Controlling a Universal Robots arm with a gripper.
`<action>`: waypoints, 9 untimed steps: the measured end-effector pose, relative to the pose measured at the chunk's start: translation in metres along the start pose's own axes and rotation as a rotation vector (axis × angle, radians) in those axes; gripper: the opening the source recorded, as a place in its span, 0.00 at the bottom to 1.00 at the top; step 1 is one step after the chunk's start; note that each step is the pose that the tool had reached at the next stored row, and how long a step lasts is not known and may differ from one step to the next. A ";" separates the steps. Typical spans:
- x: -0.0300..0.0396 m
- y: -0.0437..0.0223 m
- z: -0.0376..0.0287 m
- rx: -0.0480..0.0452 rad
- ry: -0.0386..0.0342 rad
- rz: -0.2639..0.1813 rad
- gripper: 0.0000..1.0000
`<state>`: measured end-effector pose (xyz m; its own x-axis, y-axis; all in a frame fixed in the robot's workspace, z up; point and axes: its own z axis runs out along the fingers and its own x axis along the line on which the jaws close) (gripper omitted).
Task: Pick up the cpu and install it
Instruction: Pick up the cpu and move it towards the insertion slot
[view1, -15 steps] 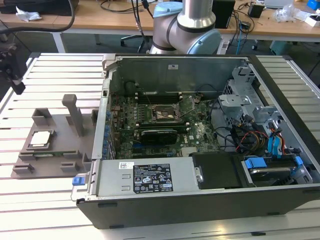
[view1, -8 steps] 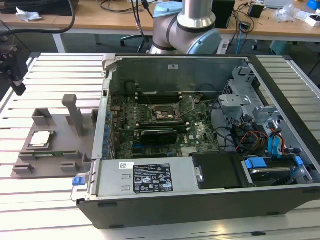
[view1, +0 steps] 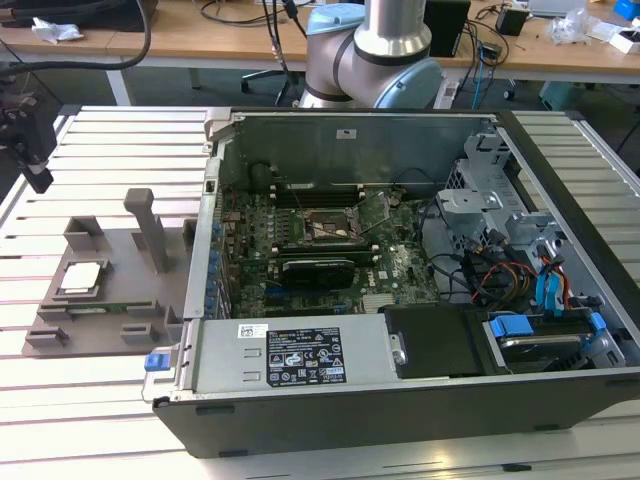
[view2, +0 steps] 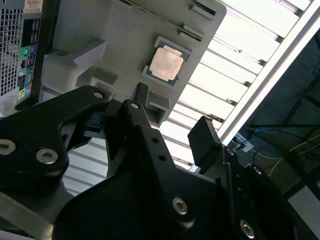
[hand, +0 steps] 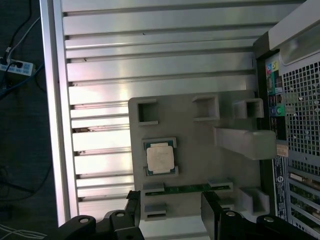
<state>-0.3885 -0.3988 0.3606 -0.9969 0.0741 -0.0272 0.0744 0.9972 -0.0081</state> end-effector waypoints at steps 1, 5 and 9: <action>0.0000 0.0000 0.0007 0.0000 0.0000 0.000 0.60; 0.0000 0.0000 0.0021 0.0000 0.0000 0.000 0.60; 0.0001 0.0000 0.0035 0.0000 0.0000 0.000 0.60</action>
<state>-0.3885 -0.3988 0.3571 -0.9969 0.0741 -0.0272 0.0743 0.9972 -0.0081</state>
